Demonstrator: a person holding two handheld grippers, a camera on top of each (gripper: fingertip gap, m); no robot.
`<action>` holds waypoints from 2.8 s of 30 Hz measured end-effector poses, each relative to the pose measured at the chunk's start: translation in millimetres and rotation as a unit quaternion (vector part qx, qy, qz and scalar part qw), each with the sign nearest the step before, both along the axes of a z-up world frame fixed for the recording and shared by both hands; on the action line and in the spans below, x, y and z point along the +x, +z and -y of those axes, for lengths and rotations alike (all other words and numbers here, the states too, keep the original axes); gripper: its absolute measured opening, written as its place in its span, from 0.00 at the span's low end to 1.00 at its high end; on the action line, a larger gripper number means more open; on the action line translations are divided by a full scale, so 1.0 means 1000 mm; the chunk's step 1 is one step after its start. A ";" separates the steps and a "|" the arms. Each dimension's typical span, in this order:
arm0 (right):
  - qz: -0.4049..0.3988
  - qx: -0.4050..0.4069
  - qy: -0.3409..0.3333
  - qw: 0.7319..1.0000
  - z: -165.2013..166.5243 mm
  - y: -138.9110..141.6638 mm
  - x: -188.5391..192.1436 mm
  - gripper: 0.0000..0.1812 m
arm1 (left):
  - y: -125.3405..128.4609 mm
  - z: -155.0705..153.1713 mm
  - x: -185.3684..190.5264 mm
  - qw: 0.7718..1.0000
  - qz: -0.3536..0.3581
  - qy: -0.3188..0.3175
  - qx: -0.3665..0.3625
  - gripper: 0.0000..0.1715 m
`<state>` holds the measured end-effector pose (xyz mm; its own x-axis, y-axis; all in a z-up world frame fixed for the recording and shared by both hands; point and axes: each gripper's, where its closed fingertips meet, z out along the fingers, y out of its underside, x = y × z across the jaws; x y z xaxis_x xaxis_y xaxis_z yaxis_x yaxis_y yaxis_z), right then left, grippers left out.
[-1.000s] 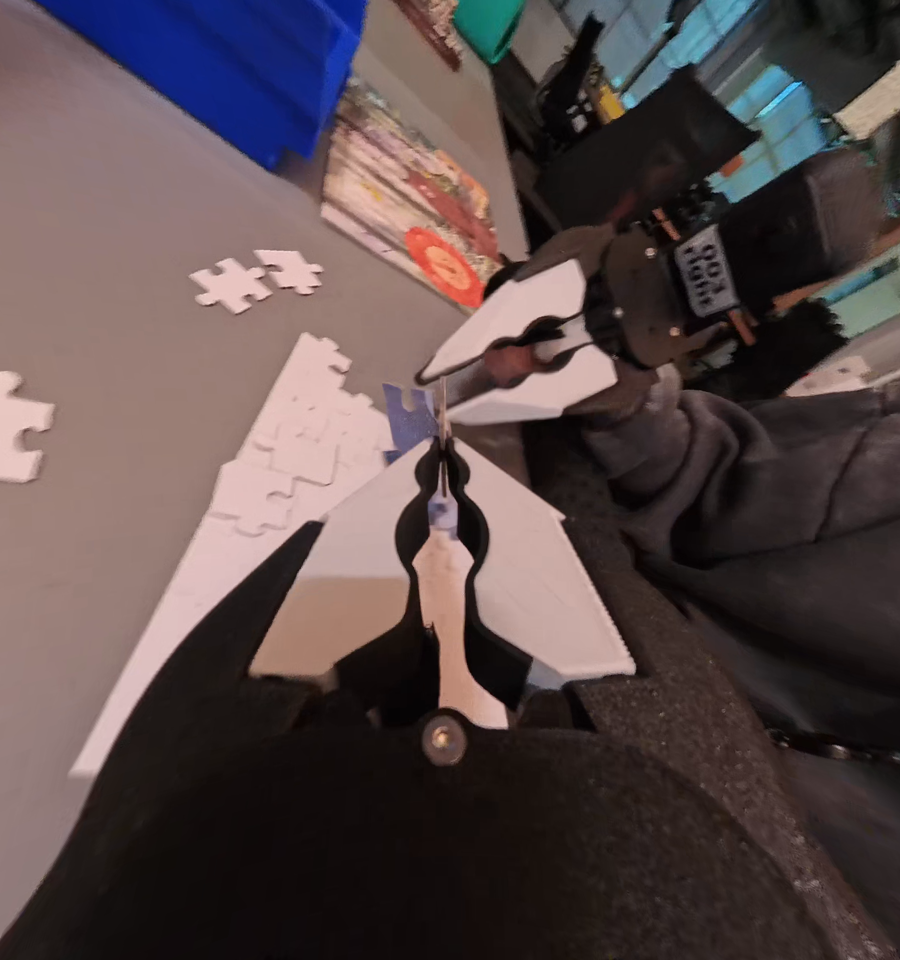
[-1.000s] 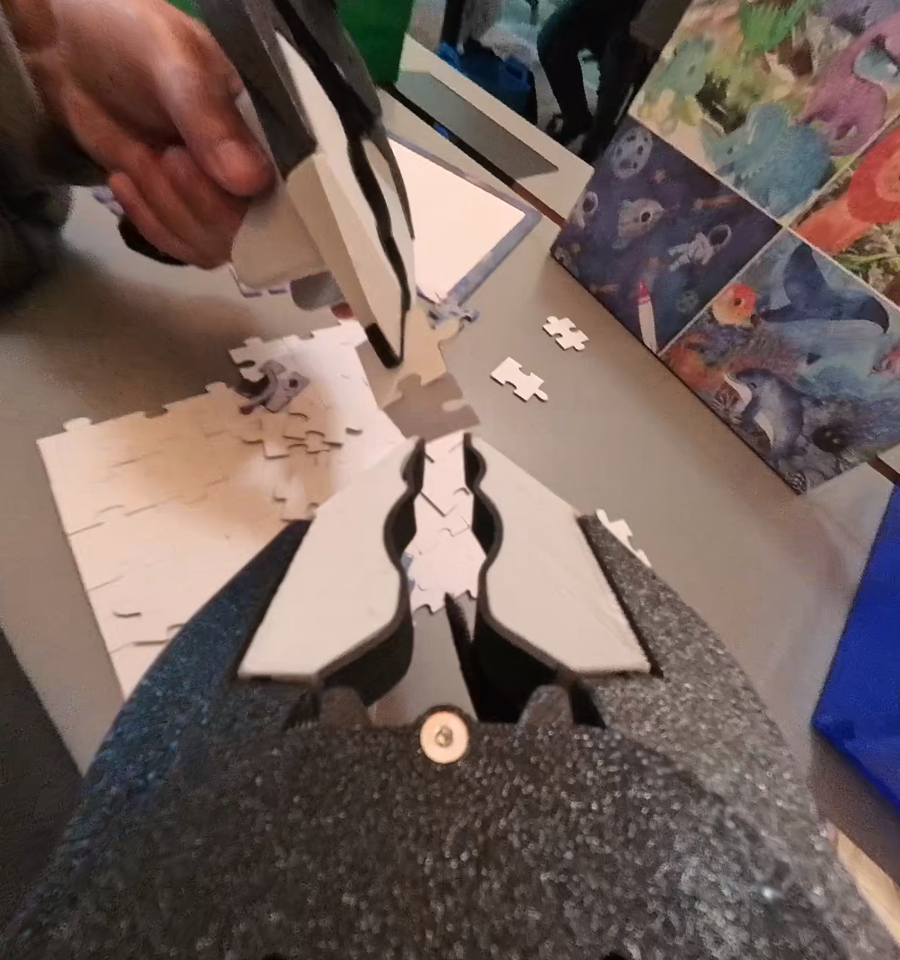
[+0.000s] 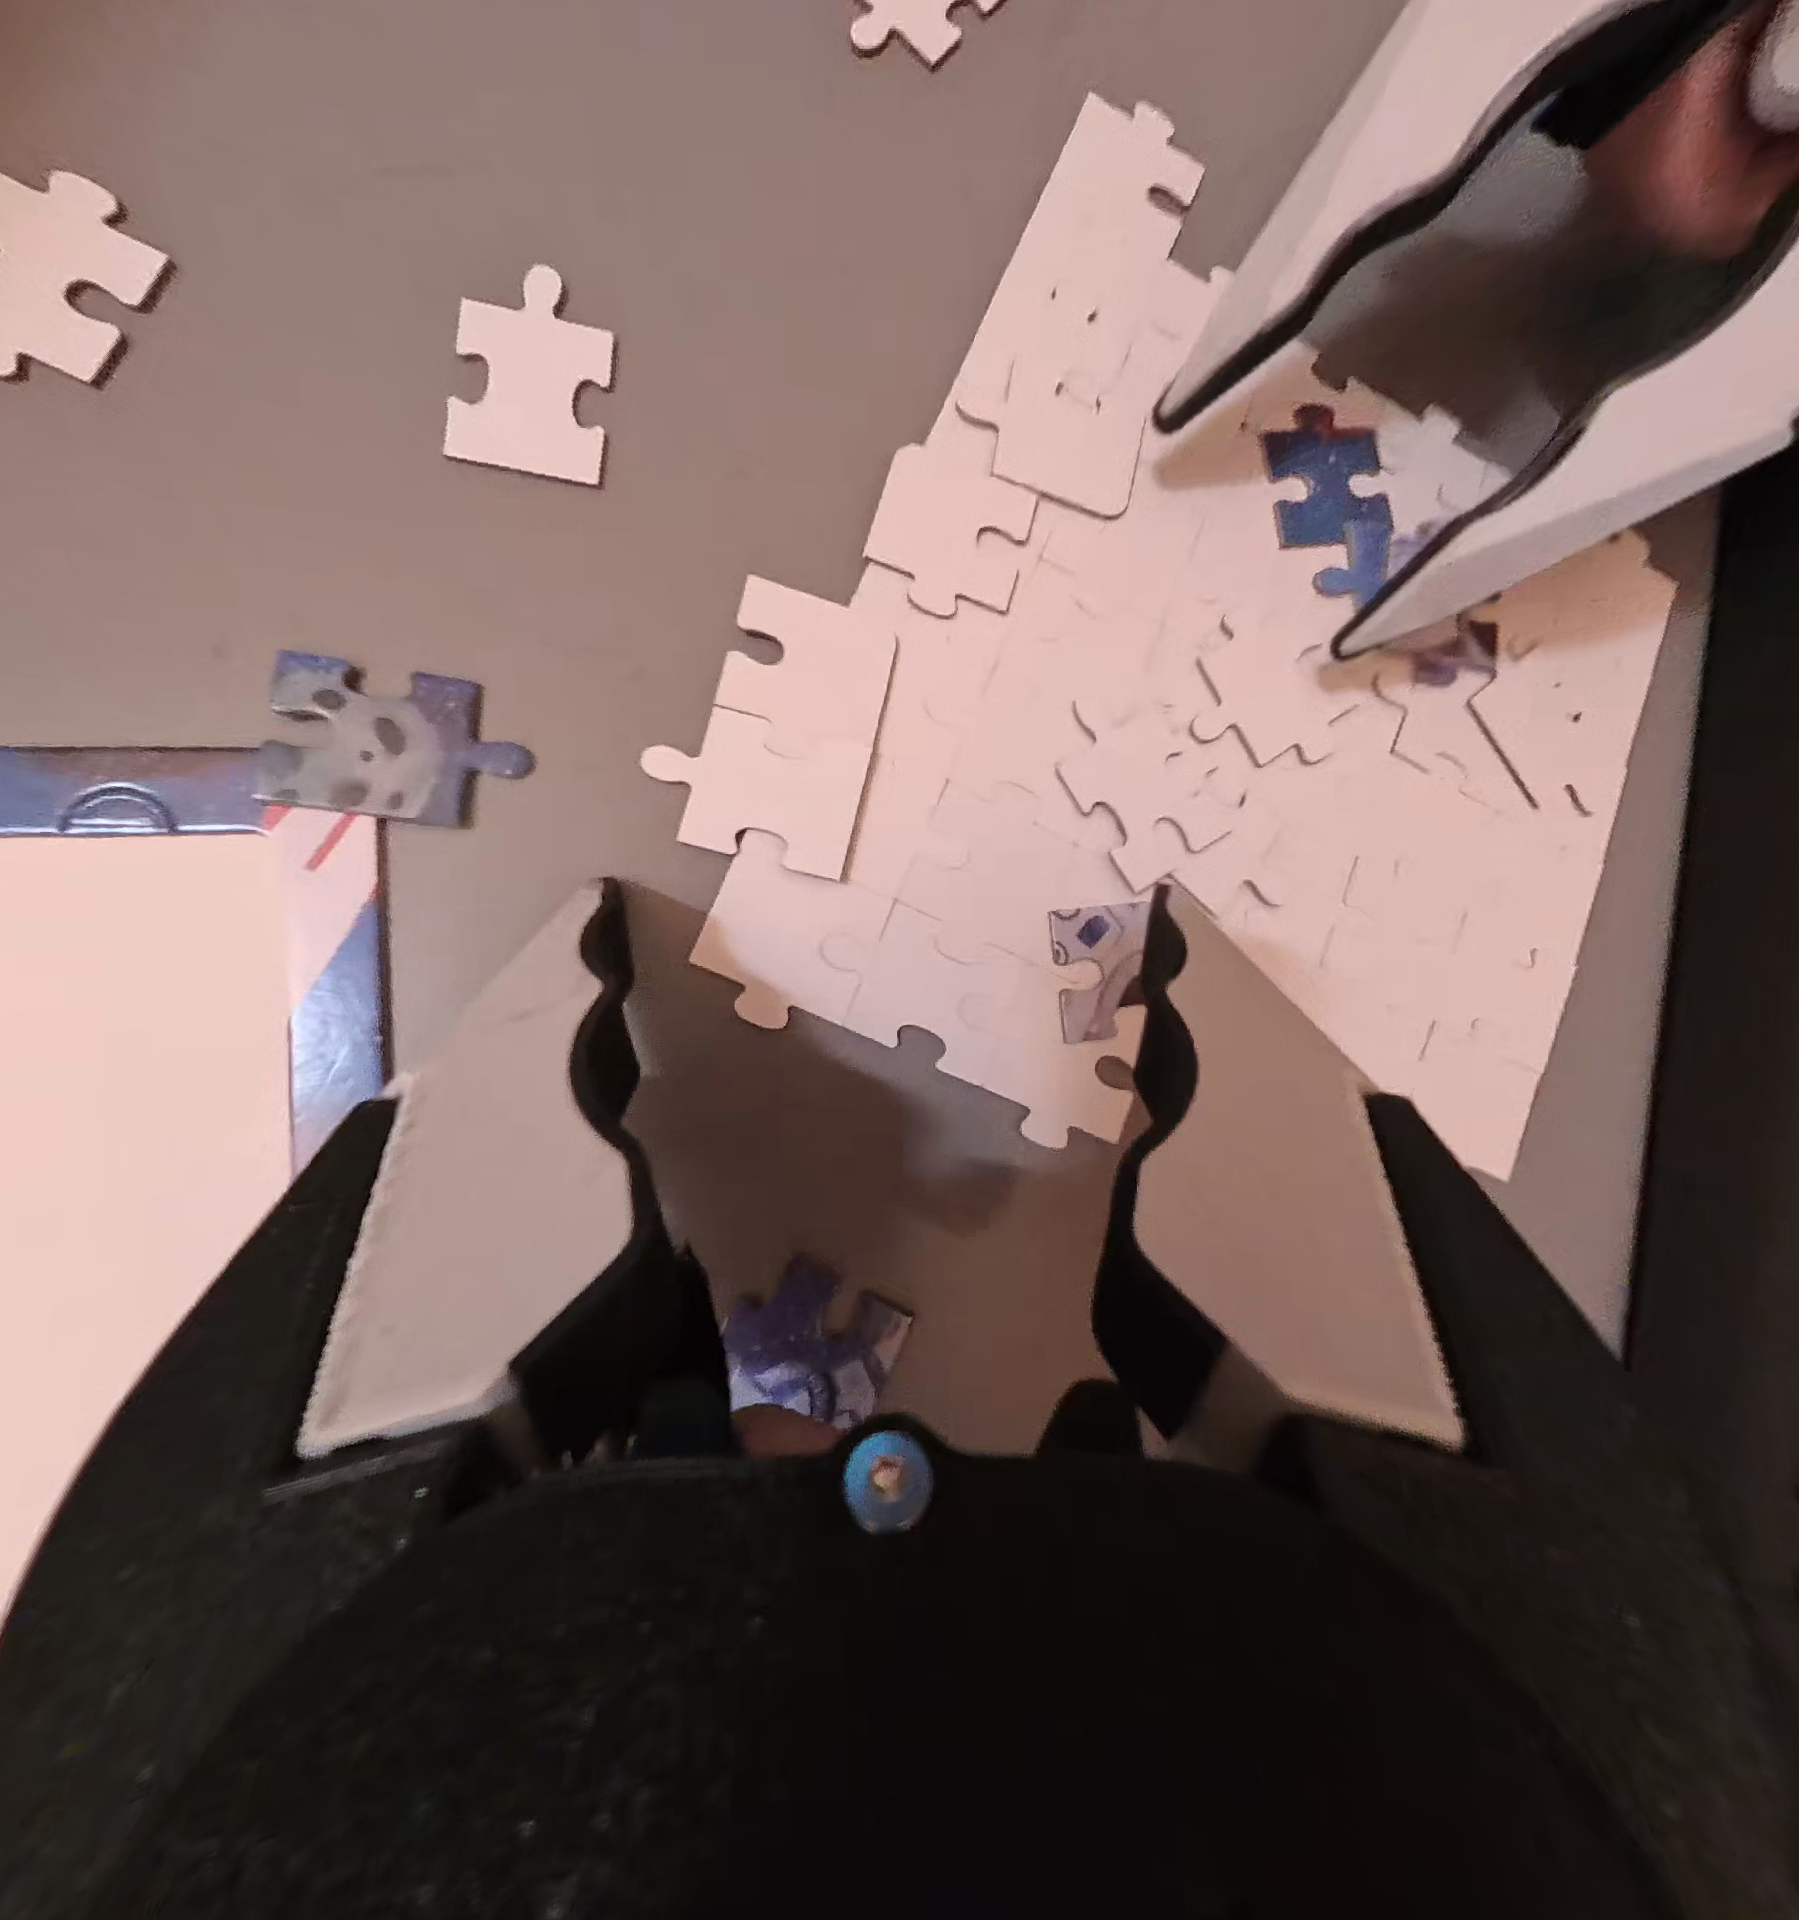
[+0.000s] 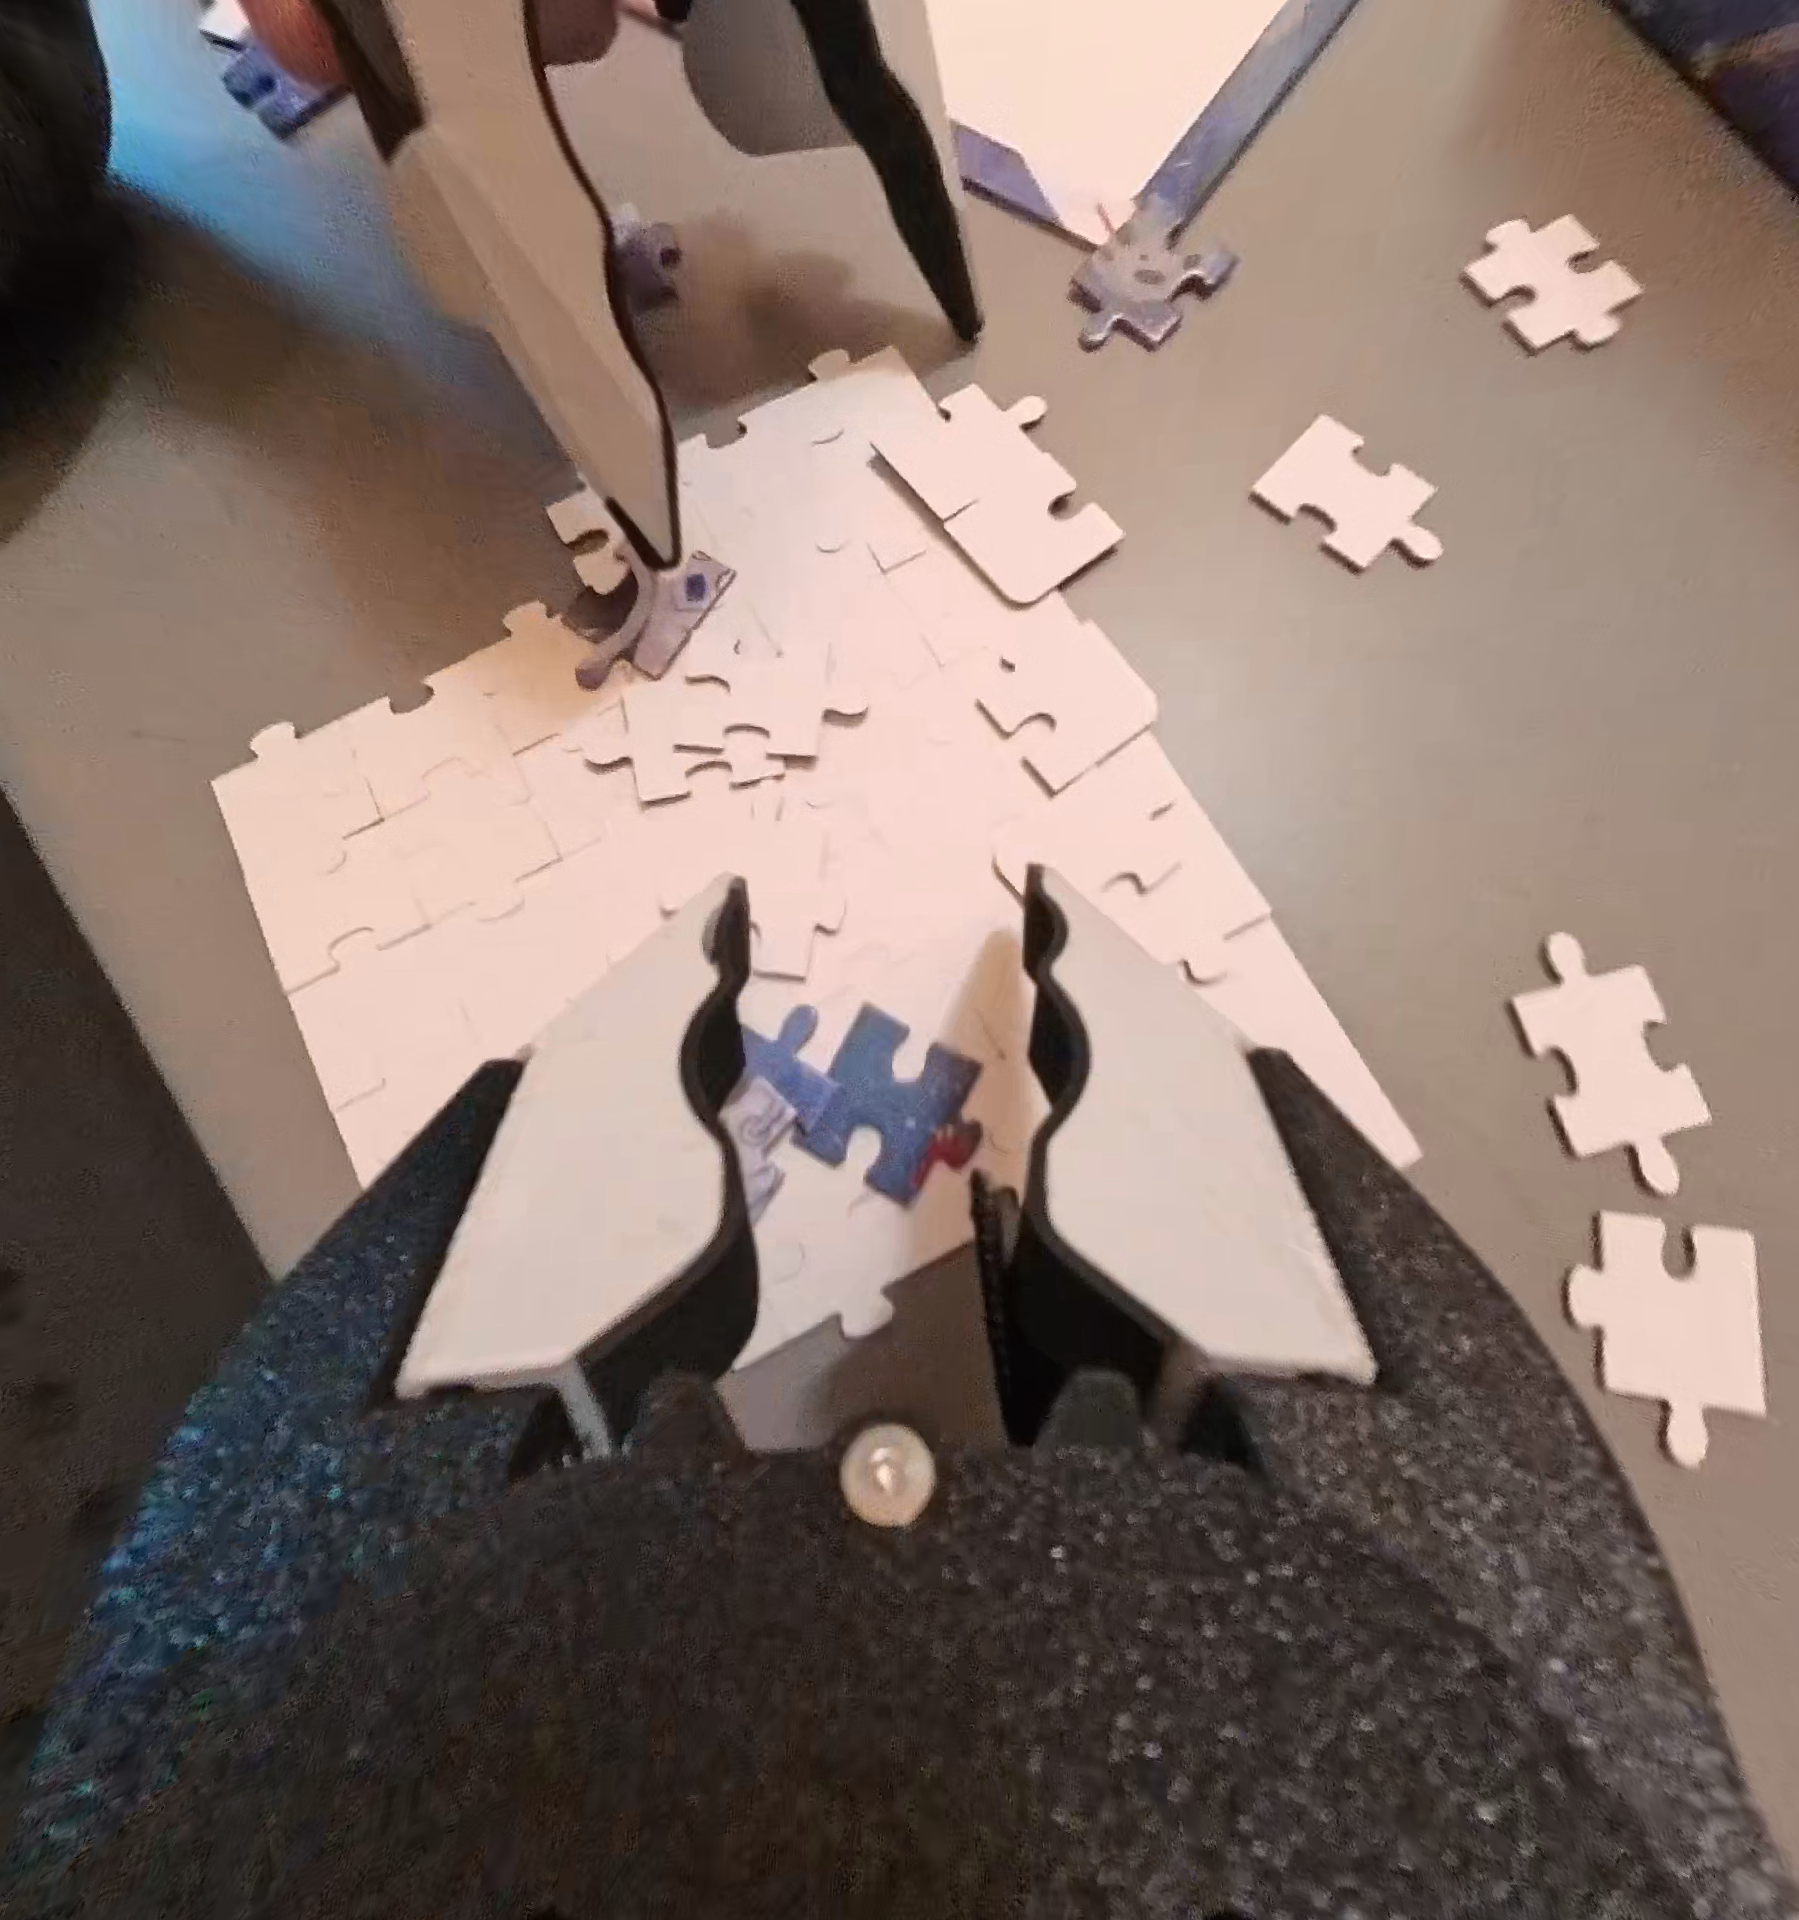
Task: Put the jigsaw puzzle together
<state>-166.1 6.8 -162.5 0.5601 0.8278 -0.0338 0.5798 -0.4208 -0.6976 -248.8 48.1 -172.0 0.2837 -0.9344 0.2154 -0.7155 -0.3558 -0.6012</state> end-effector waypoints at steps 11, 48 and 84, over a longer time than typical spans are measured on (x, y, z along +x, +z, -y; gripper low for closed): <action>0.011 -0.050 0.127 0.991 -0.068 -0.014 -0.047 0.28 | -0.004 -0.019 0.009 0.998 -0.002 0.009 0.060 0.34; 0.043 0.016 0.101 0.994 -0.064 -0.010 -0.019 0.00 | -0.003 -0.046 -0.007 0.996 0.005 0.083 0.029 0.27; 0.037 -0.033 0.050 0.998 -0.055 -0.015 -0.020 0.00 | 0.009 0.010 -0.003 0.997 0.020 0.028 -0.071 0.23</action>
<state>-186.6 62.0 -177.9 0.4782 0.8767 -0.0521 0.6693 -0.4021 -0.6247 -252.2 37.7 -162.6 0.3233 -0.8763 0.3571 -0.6682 -0.4786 -0.5695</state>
